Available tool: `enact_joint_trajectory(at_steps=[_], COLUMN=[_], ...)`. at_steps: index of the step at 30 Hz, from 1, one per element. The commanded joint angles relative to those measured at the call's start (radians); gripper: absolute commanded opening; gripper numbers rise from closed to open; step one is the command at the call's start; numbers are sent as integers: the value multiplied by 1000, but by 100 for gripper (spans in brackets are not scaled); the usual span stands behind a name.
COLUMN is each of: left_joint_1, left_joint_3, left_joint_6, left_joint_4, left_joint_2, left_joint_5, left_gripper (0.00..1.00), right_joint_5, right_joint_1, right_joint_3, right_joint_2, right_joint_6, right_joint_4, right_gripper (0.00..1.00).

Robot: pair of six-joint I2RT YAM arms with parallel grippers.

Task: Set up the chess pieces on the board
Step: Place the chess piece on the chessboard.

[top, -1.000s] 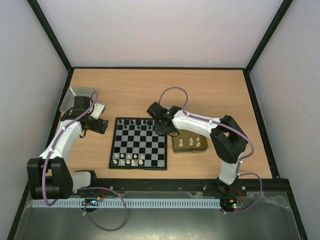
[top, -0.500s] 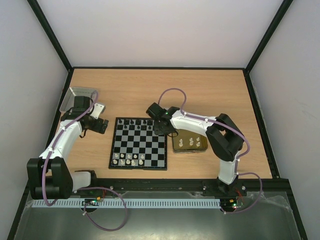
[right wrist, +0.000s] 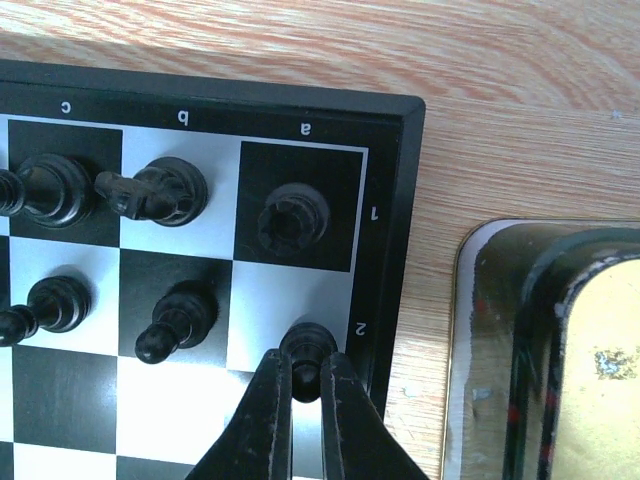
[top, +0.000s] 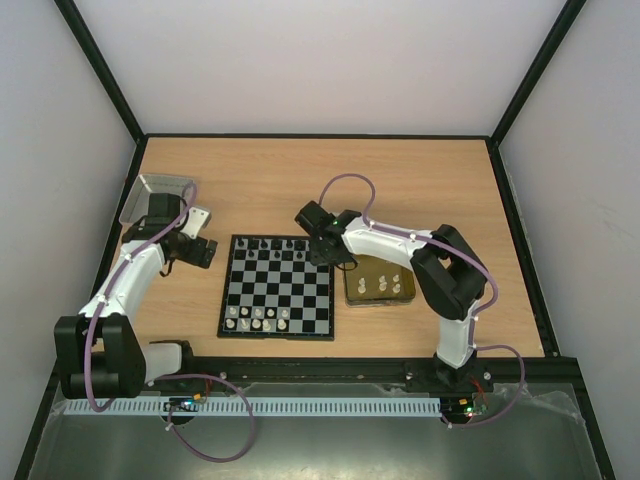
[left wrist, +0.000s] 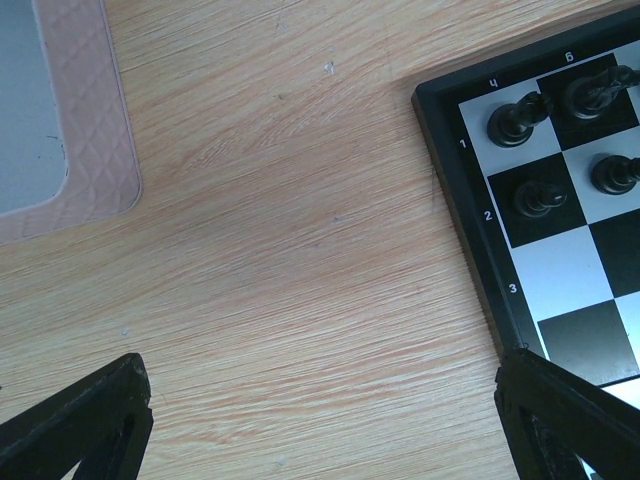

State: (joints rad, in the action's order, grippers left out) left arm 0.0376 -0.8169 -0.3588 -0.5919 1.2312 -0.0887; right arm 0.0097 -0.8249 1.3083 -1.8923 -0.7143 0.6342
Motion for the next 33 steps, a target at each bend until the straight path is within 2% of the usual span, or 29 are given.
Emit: enact_joint_trajectory(at_steps=[1,12,16,23,33], left_joint_1=[-5,-5,-5,-4,-5], left_joint_3=[16,19,23,21,9], left_joint_6=[1,-2,-3,-4,-2], left_joint_4=[3,3,4,2,-2], left_joint_2=[3,2,2,-3,3], left_joint_5=[-6,0,1,4,18], left_gripper=[94,94,94,94,94], right_joint_5=[0,1,0,9,47], right_joint_1=[3,3,3,4,12], right_joint_3=[22,31,34,44,57], right_joint_2=[-26,-41,-40,-32,60], right_joint_6=[9,10,10,10,15], right_joint_4=[-10,-11,-11,0,44], right_gripper=[3,4,11,15,20])
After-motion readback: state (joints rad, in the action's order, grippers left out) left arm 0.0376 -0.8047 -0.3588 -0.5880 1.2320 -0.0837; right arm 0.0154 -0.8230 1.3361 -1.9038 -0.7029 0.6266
